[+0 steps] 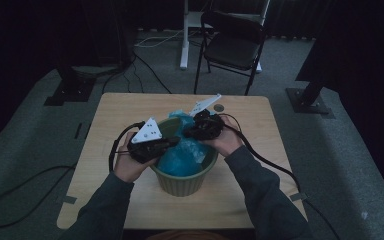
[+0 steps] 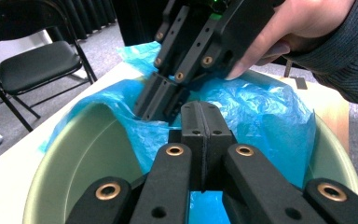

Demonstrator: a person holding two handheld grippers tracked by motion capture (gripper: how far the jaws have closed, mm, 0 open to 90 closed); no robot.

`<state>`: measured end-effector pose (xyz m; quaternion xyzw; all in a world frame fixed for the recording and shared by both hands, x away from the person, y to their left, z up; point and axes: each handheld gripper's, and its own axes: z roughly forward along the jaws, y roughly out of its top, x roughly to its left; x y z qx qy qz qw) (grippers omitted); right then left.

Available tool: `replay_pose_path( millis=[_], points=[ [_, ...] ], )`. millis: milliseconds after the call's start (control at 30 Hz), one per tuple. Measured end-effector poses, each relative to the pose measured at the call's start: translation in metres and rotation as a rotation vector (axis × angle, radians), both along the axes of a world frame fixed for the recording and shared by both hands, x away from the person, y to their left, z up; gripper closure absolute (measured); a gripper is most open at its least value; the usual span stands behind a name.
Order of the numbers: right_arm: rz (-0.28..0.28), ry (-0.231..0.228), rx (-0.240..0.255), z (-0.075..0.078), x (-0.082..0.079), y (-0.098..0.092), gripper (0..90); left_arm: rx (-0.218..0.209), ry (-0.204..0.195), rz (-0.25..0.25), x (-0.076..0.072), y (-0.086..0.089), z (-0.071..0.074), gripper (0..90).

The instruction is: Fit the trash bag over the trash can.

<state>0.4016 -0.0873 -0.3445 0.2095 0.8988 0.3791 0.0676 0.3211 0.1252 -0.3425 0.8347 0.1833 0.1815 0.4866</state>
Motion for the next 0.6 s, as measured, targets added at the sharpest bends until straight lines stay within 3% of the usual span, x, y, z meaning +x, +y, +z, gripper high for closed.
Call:
replay_pose_path(
  millis=[233,600],
  points=[
    [-0.067,-0.07,-0.059,0.003,-0.001,-0.009,90.0,0.005,-0.001,0.017,-0.002,0.009,-0.002,90.0],
    [-0.157,-0.181,-0.087,0.019,-0.011,-0.031,90.0,0.025,0.004,0.037,-0.006,0.018,-0.008,90.0]
  ],
)
